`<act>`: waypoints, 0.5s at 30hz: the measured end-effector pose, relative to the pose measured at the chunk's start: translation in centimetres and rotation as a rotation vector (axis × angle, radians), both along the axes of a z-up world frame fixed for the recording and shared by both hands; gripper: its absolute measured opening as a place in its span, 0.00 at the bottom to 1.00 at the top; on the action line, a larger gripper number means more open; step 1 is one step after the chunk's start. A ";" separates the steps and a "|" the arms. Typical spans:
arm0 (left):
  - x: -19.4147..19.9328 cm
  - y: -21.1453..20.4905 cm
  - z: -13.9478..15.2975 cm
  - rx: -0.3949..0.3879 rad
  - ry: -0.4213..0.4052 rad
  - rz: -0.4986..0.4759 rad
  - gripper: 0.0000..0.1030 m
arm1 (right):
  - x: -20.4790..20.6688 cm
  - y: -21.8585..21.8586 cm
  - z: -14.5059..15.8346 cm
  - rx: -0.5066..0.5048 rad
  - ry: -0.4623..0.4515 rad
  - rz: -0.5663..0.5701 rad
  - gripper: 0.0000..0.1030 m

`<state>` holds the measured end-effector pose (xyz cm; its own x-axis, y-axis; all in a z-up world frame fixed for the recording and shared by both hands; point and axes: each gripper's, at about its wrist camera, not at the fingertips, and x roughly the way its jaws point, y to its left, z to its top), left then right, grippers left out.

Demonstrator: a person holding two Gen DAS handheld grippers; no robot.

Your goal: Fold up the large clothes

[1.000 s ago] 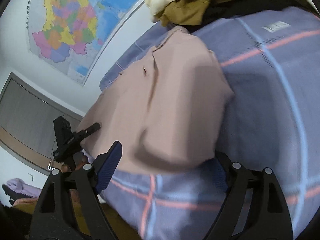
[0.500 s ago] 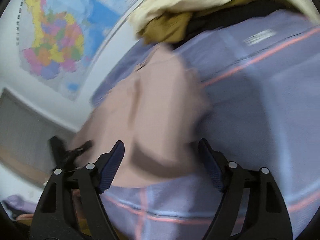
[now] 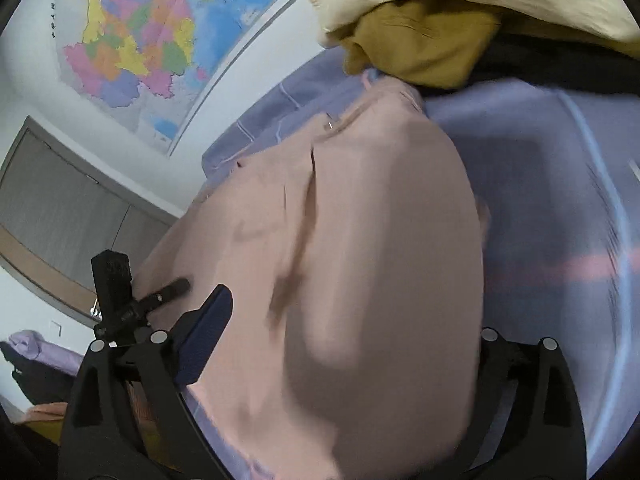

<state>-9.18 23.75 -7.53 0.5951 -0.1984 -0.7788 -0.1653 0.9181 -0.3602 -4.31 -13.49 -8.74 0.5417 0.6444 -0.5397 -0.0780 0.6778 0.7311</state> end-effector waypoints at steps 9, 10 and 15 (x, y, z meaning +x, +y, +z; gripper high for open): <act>1.9 -0.2 0.0 0.080 0.022 0.013 0.75 | 3.9 2.4 -0.8 0.049 0.039 0.125 0.33; 1.9 -0.1 0.1 0.083 0.024 0.023 0.65 | 4.0 2.5 -1.0 0.063 0.046 0.128 0.26; 2.1 0.9 1.0 0.064 0.019 0.037 0.30 | 3.6 3.2 0.4 0.092 -0.007 0.134 0.15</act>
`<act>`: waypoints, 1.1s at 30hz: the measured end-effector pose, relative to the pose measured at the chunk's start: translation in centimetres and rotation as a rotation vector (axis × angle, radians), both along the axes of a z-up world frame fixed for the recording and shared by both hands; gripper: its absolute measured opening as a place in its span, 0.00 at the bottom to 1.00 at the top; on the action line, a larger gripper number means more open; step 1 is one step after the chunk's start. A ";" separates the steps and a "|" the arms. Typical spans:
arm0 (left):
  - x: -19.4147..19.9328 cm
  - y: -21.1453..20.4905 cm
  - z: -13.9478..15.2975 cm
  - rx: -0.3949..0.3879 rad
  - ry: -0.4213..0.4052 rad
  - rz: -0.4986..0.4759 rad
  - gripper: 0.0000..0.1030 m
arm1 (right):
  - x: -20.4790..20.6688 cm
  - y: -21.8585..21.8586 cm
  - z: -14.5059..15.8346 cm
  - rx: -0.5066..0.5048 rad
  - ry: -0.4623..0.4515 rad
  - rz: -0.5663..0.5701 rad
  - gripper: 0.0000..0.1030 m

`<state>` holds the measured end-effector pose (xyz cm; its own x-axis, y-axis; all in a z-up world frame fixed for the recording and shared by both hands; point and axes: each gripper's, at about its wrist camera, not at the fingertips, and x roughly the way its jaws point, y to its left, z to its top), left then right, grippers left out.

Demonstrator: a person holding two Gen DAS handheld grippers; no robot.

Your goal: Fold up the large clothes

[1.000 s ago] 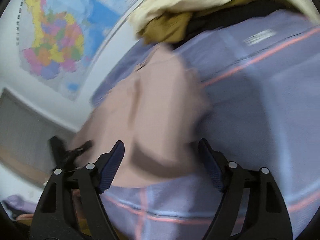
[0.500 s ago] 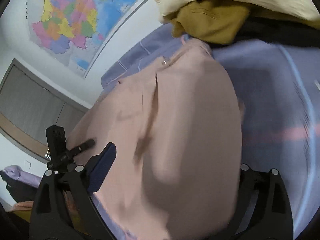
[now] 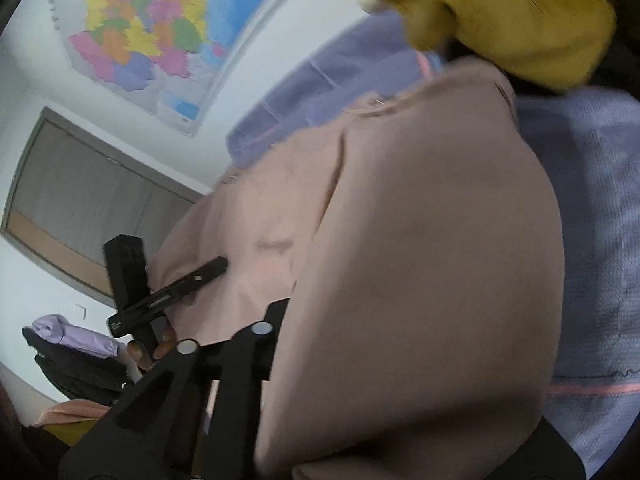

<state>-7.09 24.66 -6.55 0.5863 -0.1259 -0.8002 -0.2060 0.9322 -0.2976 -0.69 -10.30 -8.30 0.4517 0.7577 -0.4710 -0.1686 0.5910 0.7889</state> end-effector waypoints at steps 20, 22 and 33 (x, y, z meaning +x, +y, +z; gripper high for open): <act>4.5 19.0 15.3 0.185 -0.186 0.205 0.19 | 17.3 15.8 19.2 -0.128 -0.374 0.156 0.13; 4.7 22.8 15.3 0.210 -0.191 0.279 0.19 | 20.1 19.1 18.9 -0.126 -0.380 0.178 0.13; 4.6 37.9 2.2 0.152 0.061 0.497 0.24 | 27.8 30.7 4.2 -0.157 -0.086 0.277 0.32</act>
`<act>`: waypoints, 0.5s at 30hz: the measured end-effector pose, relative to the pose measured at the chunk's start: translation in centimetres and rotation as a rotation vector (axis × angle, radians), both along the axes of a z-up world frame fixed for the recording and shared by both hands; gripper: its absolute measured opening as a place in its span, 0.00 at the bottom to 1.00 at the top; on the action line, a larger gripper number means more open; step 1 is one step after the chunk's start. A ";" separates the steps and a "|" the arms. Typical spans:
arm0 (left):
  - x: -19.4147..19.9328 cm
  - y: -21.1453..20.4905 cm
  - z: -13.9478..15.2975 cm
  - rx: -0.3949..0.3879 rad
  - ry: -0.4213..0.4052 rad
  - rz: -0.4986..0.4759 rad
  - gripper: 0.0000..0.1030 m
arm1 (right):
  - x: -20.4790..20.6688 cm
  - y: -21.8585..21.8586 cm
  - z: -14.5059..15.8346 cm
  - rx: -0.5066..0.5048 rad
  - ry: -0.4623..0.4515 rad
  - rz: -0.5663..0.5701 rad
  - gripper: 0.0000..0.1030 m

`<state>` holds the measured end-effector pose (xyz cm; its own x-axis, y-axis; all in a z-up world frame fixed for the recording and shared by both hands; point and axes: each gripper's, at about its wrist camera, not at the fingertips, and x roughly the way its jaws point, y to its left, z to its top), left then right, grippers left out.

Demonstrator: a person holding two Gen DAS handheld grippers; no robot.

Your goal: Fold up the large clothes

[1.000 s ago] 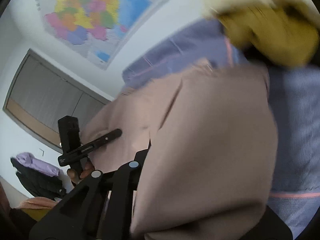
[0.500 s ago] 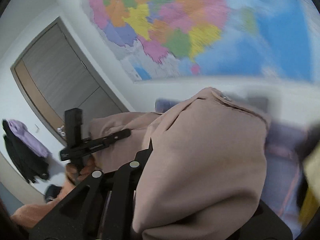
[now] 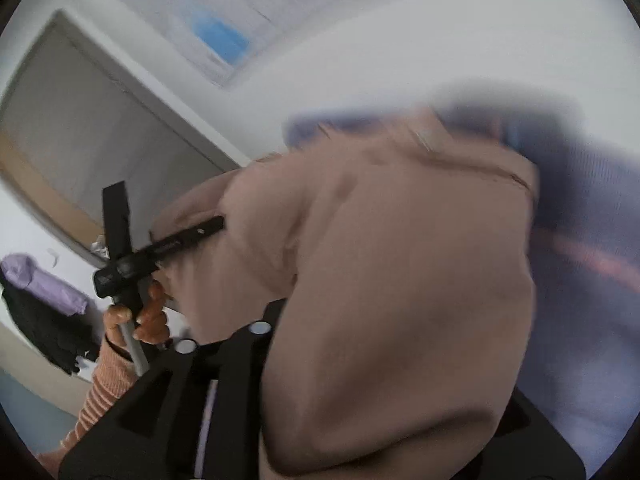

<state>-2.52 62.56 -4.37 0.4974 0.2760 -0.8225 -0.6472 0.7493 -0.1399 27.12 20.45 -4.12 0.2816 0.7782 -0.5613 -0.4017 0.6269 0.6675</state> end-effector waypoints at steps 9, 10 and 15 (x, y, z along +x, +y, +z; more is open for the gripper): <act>-0.9 0.7 -0.8 -0.026 -0.005 -0.002 0.47 | -1.8 -6.5 -0.9 0.034 0.039 -0.069 0.67; -0.9 0.6 -0.7 -0.021 0.004 -0.006 0.58 | -2.0 -7.1 -0.5 0.039 0.031 -0.080 0.64; -2.0 -2.3 0.4 0.082 0.049 -0.048 0.70 | -2.1 -6.4 -0.2 -0.003 0.034 -0.069 0.31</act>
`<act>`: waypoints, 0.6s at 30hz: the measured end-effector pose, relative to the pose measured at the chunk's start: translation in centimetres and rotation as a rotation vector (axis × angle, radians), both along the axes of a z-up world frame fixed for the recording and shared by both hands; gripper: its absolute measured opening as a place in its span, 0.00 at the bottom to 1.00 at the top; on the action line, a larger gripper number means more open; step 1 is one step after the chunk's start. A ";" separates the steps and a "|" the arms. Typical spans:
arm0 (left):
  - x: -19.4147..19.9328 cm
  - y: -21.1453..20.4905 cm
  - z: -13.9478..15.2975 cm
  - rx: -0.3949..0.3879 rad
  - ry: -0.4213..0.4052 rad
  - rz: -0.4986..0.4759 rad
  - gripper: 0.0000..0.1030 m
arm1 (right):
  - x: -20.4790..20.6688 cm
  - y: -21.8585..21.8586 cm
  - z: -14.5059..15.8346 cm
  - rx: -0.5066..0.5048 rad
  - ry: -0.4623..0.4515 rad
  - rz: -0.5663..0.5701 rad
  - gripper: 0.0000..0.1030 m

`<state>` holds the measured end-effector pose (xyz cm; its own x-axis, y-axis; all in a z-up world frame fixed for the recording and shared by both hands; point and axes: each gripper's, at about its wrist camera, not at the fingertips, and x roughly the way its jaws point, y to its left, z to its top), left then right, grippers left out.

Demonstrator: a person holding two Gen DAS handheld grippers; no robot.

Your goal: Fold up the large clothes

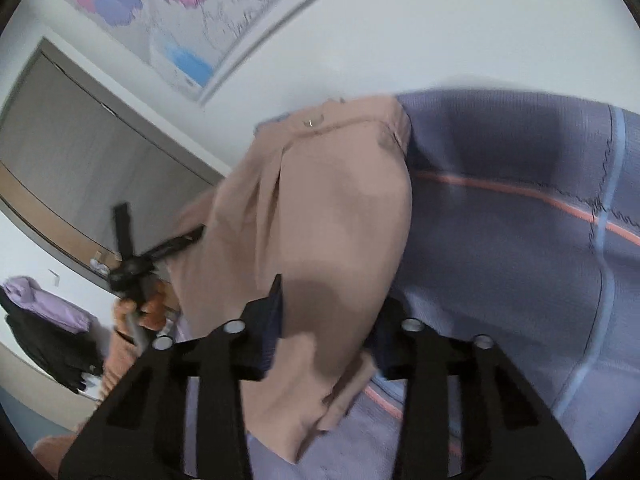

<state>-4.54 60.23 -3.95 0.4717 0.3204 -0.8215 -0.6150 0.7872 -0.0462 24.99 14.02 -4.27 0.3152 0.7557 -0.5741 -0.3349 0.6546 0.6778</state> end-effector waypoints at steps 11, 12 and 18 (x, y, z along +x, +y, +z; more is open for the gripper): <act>-4.6 -4.5 5.0 0.194 -0.089 0.035 0.80 | -2.5 -0.8 3.2 -0.099 -0.128 -0.092 0.52; -4.9 -5.1 5.4 0.170 -0.116 0.006 0.81 | -3.1 -0.6 3.9 -0.110 -0.165 -0.096 0.52; -2.9 -9.1 4.0 0.041 -0.151 -0.180 0.81 | -4.5 2.6 5.6 -0.181 -0.300 -0.013 0.51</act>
<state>-7.44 51.10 0.09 0.6407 0.2517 -0.7254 -0.4535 0.8864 -0.0930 20.53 16.62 1.36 0.4988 0.6448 -0.5791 -0.4924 0.7607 0.4229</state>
